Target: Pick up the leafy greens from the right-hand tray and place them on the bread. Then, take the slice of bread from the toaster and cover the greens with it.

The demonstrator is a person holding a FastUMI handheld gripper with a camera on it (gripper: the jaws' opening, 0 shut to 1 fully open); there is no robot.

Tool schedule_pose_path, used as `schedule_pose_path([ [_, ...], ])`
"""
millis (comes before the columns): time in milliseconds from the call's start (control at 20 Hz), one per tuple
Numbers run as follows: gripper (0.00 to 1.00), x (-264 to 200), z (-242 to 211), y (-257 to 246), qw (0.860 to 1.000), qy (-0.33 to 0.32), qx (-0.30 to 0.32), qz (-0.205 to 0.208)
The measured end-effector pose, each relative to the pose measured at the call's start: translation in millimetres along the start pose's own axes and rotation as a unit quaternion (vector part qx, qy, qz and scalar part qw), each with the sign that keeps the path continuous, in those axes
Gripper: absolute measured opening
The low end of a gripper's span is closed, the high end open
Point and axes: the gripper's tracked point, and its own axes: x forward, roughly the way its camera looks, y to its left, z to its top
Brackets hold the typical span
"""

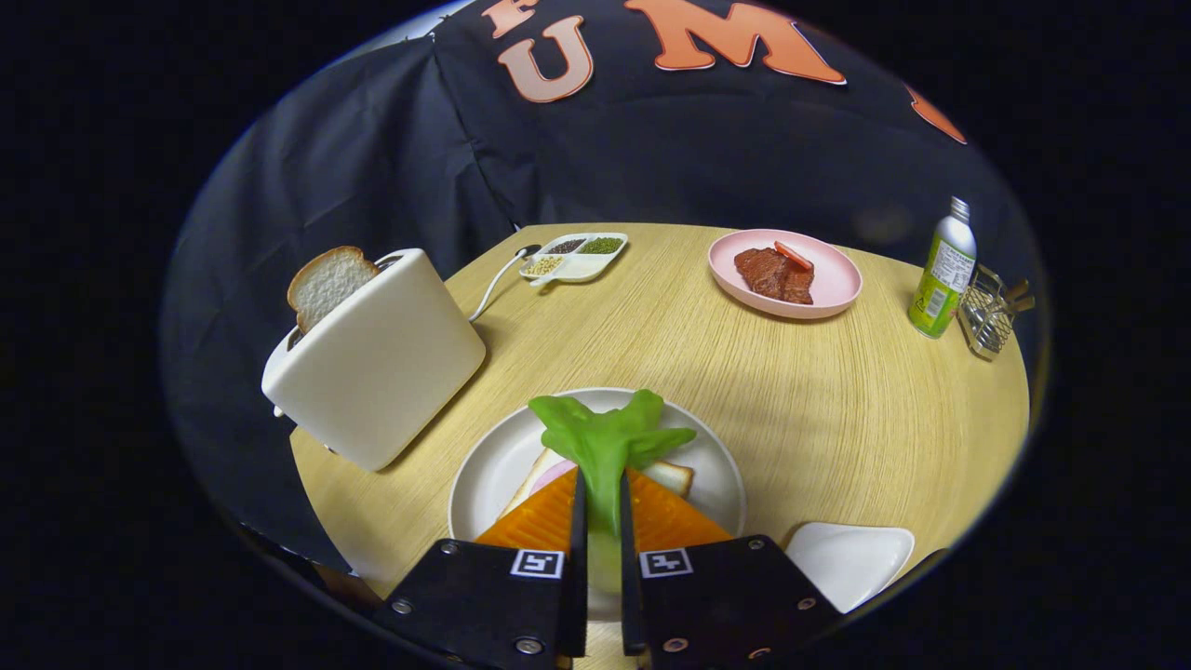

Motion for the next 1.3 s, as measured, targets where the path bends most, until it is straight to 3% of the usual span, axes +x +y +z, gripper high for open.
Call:
schedule_pose_path([
  [250, 0.22, 5.0, -8.0, 3.6, 1.0, 0.019, 0.002, 0.006],
  [700, 0.7, -6.6, 4.4, 4.6, 1.0, -0.003, -0.008, -0.004],
  [1150, 0.76, -33.1, 43.2, 41.6, 0.999, -0.043, -0.029, 0.015],
  [1300, 0.86, -47.5, 71.0, 63.5, 0.997, -0.061, -0.05, 0.015],
])
